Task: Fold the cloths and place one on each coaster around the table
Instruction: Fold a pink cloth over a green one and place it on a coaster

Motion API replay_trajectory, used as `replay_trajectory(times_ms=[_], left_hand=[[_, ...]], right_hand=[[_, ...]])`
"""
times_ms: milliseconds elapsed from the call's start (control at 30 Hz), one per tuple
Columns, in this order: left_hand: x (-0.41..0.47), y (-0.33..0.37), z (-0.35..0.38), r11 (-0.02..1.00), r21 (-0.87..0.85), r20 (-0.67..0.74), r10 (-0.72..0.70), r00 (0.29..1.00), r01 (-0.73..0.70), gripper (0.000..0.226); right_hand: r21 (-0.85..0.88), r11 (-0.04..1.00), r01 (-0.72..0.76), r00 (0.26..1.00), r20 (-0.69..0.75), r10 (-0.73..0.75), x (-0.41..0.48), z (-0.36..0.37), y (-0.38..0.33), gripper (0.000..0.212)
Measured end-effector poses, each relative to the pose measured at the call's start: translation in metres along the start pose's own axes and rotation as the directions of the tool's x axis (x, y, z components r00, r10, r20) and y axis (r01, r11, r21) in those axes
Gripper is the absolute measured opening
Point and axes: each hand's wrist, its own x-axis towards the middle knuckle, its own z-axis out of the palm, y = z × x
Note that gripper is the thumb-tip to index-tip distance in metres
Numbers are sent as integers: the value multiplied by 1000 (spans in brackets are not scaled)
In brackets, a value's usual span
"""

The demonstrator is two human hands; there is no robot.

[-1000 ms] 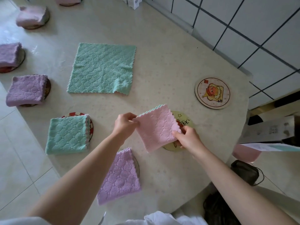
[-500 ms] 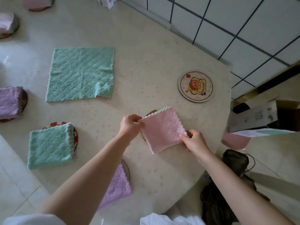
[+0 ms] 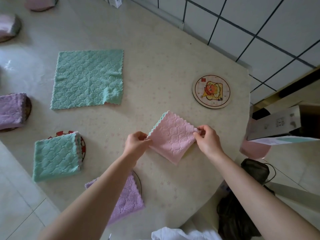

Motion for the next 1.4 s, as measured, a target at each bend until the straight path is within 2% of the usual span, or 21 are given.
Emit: replay_trajectory(times_ms=[233,433,567,833,1000,1233,1400], left_hand=[[1,-8,-2,1000,-29,2,-10,1000,10,13],[1,-10,-3,999,36,2,10,1000,-10,13],[0,-8,-4,1000,21,-17,9,1000,-9,13],[5,8,-11,998,-14,-12,56,998,-56,15],[14,18,-17,993,9,44,113,993,-114,14],[31,39,-17,958,72,147,264,953,-276,20],[48,43,-13,942,139,206,274,939,-305,15]], right_hand=[[-24,999,-32,999,2,32,12,4,-8,15],[-52,997,-64,998,-1,64,14,3,-5,20],[-47,996,-82,996,16,83,14,1,-5,20],[77,981,-178,984,13,178,-1,1,5,12],[154,964,-215,972,-57,226,-13,3,4,8],[316,893,-319,913,-152,380,-39,19,13,13],[403,834,-377,869,-157,468,-54,38,19,16]])
